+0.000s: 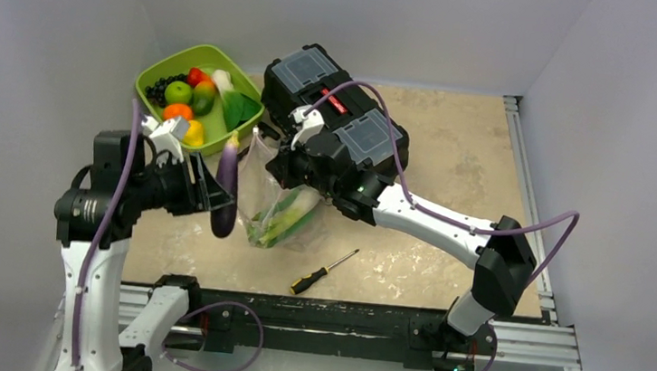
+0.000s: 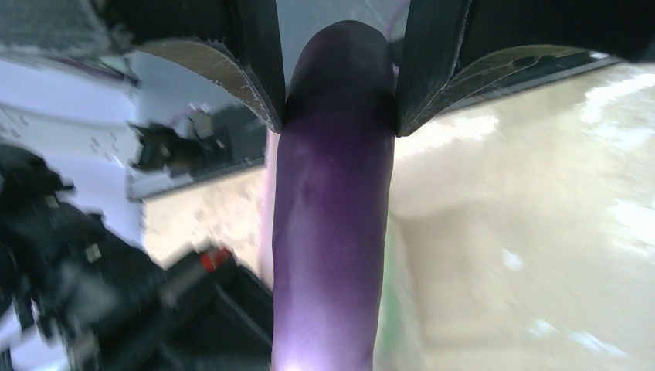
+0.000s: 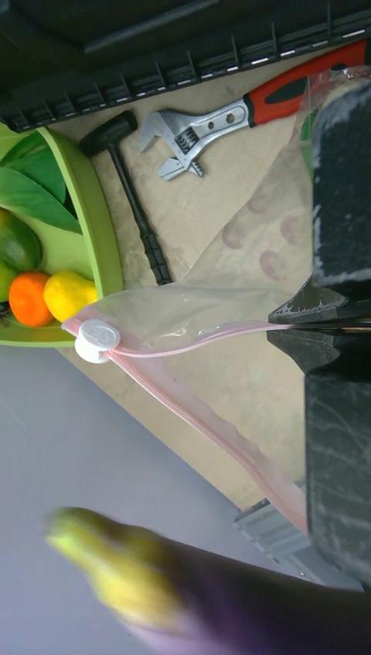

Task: Place the food in the zip-top bag and seal the zipper
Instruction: Place the fake vegetable in the zipper food storage bag, then pick up the fake vegetable from the zipper food storage bag.

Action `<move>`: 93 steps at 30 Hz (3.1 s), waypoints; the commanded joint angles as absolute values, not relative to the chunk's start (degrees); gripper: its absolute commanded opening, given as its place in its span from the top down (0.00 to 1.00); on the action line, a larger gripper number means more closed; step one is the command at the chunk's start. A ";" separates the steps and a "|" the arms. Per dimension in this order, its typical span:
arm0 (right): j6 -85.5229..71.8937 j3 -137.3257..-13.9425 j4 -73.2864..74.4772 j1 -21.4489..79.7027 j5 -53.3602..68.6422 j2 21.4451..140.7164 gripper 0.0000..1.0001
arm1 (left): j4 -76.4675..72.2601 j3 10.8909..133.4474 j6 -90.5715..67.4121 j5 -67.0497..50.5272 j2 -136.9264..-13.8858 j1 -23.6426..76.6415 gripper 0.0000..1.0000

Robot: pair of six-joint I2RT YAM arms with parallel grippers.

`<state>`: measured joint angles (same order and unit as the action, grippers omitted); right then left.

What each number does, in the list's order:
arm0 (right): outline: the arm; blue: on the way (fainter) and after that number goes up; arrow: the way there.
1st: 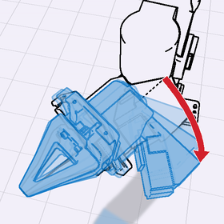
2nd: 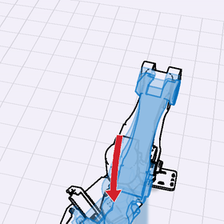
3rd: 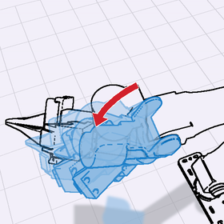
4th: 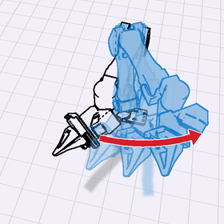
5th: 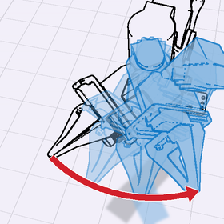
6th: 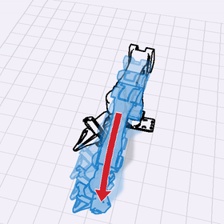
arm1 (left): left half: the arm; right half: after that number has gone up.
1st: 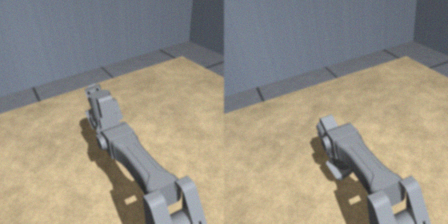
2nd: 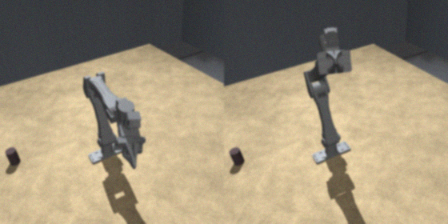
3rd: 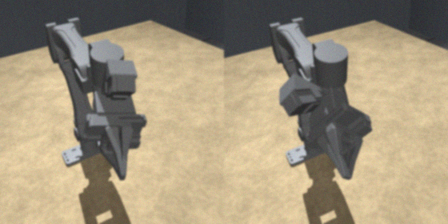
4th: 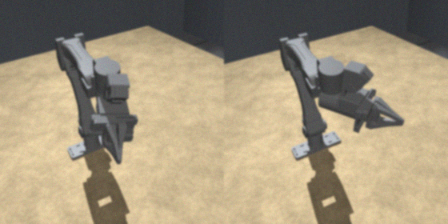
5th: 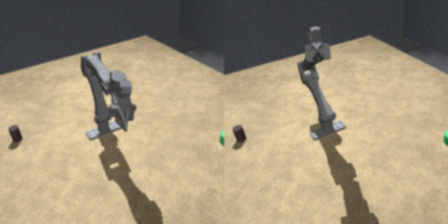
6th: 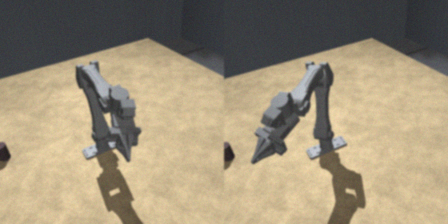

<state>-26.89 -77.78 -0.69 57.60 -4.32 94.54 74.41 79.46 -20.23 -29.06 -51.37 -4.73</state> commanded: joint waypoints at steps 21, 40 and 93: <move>-12.48 -72.69 -14.09 65.90 -11.10 84.05 1.00 | 79.18 62.60 -51.83 -58.50 -37.17 -1.23 1.00; -9.96 -69.61 -16.12 68.99 -9.23 81.77 1.00 | 61.15 49.20 -94.18 -43.38 -24.36 -1.23 1.00; -14.74 -73.32 -13.65 69.61 -8.28 85.48 1.00 | 60.81 67.22 -45.01 -30.10 -35.60 5.91 0.36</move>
<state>-14.11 -70.30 -10.76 69.38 -8.75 85.65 64.84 65.98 -54.06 -34.59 -36.45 1.65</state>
